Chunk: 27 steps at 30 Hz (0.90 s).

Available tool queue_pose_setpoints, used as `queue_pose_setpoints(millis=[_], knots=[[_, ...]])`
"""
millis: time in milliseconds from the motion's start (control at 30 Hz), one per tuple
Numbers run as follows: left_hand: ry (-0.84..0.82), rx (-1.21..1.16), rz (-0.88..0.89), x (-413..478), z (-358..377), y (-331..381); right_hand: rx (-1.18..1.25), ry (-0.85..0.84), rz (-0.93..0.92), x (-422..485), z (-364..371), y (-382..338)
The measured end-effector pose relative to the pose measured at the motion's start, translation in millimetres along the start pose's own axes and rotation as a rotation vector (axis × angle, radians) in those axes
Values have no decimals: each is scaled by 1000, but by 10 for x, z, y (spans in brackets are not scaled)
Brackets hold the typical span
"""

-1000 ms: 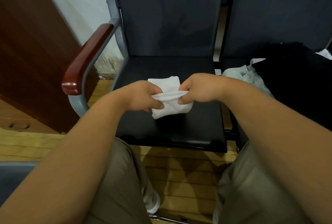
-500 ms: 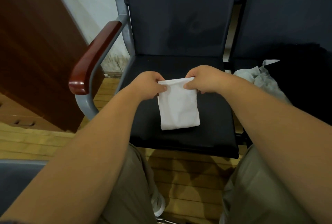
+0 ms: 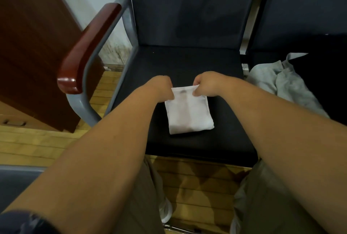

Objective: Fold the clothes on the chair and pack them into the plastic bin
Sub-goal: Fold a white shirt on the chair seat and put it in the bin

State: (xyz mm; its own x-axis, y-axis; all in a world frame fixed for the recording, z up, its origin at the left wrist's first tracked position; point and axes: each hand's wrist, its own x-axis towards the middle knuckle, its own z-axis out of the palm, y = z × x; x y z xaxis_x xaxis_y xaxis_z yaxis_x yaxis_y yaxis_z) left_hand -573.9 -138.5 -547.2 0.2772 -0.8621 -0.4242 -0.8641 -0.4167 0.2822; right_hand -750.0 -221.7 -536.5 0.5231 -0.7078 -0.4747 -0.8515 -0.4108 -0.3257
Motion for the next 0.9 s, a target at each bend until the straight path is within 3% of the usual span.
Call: queue_pose_setpoints(millis=[200,433,667,900], knots=[[-44,11,-47,34,60,2,0,-15,38,25,47,-2],[-63,-171,-67,-210,-95,-6,202,-3,50,-170,-68,-7],[53,-454,-4,-781,-307,-51,163,185,-60,-811,-197,-180],[246,-464,99,-1660,-759,-494,77,296,-266,-1285,-252,-891]])
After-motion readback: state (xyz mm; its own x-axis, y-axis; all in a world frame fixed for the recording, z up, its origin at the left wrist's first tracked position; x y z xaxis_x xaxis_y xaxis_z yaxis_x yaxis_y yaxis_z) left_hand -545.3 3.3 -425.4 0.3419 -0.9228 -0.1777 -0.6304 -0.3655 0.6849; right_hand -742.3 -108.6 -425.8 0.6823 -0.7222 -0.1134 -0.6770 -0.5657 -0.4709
